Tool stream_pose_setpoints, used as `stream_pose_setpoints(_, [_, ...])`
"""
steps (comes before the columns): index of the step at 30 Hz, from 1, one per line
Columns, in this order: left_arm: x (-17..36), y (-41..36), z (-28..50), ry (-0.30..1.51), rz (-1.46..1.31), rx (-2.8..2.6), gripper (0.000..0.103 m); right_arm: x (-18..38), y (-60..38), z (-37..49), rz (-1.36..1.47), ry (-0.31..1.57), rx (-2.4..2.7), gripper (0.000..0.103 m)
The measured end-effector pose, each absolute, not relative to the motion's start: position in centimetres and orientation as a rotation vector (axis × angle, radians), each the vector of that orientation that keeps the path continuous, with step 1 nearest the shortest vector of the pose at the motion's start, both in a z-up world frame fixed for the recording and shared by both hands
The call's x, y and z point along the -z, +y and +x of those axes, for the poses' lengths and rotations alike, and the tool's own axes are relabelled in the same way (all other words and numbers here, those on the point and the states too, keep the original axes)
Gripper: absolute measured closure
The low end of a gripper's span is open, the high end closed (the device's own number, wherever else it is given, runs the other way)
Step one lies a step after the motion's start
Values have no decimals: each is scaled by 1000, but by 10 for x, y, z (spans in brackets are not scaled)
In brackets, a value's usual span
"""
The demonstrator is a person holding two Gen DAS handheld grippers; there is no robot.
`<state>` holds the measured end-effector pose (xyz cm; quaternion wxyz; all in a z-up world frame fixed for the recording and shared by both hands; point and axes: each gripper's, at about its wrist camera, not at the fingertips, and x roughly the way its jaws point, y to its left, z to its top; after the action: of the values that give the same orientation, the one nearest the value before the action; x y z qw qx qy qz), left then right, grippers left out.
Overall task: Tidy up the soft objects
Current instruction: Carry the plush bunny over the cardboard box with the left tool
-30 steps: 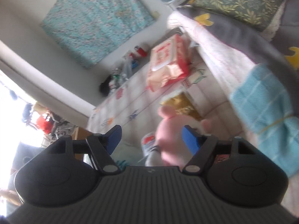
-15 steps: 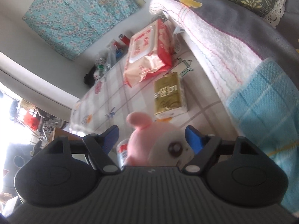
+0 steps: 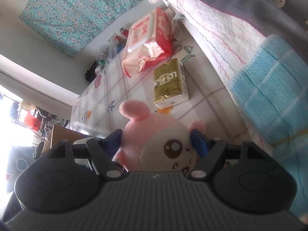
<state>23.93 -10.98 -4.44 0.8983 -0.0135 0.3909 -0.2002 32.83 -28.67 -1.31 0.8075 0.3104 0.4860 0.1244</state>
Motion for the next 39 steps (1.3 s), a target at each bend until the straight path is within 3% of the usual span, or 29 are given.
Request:
stream_pose_setpoints(12, [-34,-69,185,568,-51,414,48,-105,-247,273,513,815,-356,27])
stream_pose_setpoints(22, [-79,33,132,426,-125,190,48,-173,-116,251,349,732,-611,26])
stream_pose_setpoints(31, [-73,140,103,476,-272,-54,48,-180,43,243,158,842,-862,26])
stream_pose_setpoints(39, [-33,215,123,652,-546,-116,48,-137,144,241,-27,1000,-857,26])
